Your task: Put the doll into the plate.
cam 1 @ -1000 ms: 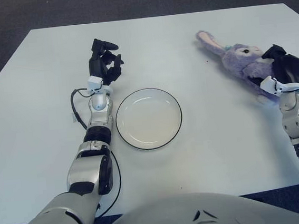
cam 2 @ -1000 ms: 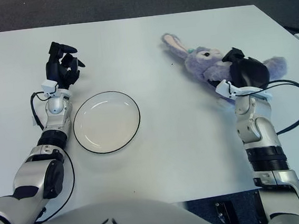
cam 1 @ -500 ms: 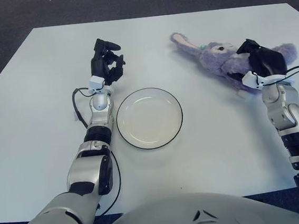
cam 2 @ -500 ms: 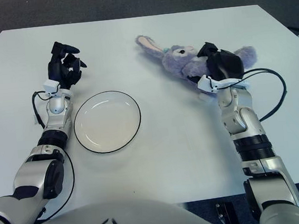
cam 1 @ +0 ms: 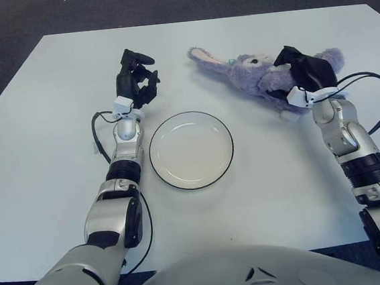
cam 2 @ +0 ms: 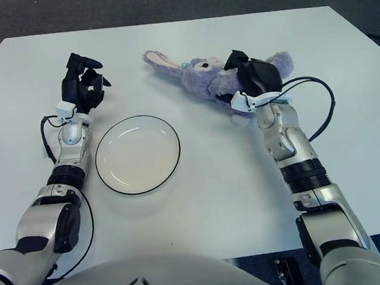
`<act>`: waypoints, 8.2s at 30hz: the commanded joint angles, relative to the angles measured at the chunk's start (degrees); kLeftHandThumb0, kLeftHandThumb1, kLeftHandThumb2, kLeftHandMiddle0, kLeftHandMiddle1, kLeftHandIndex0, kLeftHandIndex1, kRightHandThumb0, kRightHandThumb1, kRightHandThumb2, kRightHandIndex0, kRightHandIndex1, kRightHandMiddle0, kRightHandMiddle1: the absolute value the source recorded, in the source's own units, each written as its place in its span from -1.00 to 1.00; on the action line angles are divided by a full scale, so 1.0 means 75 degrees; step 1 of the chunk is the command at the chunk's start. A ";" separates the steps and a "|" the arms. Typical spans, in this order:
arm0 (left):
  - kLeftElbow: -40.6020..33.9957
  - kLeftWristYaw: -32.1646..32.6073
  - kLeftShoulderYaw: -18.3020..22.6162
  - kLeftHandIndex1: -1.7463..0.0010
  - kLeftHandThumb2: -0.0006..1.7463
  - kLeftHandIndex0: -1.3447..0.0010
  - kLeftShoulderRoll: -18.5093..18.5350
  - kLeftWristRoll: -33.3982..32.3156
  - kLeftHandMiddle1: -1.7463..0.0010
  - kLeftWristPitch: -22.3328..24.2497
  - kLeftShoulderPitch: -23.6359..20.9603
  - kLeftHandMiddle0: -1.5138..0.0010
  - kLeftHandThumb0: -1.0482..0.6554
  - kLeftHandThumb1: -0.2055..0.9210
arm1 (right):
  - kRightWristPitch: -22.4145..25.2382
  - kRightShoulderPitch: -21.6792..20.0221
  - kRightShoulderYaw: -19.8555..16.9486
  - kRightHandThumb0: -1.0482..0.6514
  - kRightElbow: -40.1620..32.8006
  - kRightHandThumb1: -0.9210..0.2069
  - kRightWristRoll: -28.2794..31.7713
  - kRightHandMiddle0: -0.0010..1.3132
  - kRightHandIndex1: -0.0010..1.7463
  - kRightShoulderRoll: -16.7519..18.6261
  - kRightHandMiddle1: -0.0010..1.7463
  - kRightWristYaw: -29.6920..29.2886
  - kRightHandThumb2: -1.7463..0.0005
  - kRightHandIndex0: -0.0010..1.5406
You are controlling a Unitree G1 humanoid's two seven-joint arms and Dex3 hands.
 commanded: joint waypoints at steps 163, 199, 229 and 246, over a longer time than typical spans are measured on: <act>0.0020 -0.0440 -0.2447 -0.71 -0.91 0.49 0.1821 0.2886 -0.82 0.2361 -0.1366 0.50 -0.52 1.00 | -0.2089 -0.0091 0.0356 -0.48 -0.0888 -1.00 0.1512 -0.50 -0.99 0.1008 -0.79 0.1138 0.73 -0.57; 0.0624 -0.0104 -0.2439 -0.51 -0.83 0.40 0.1773 0.2843 -0.71 0.1945 -0.1483 0.38 -0.50 1.00 | -0.0083 -0.0580 -0.1034 -0.84 -0.2197 -0.98 0.3372 -0.66 -1.00 -0.0064 -0.99 0.3699 0.97 -0.84; 0.0684 0.0188 -0.2493 -0.43 -0.83 0.34 0.1782 0.2932 -0.67 0.1673 -0.1476 0.38 -0.48 1.00 | 0.2148 -0.0713 -0.0248 -0.83 -0.3067 -1.00 0.2721 -0.67 -1.00 -0.0873 -1.00 0.5364 0.96 -0.94; 0.0490 0.0356 -0.2504 -0.42 -0.83 0.33 0.1781 0.2988 -0.65 0.1616 -0.1382 0.38 -0.46 1.00 | 0.2856 -0.1258 0.0463 -0.88 -0.2562 -1.00 0.2564 -0.74 -1.00 -0.0789 -1.00 0.5856 0.91 -1.00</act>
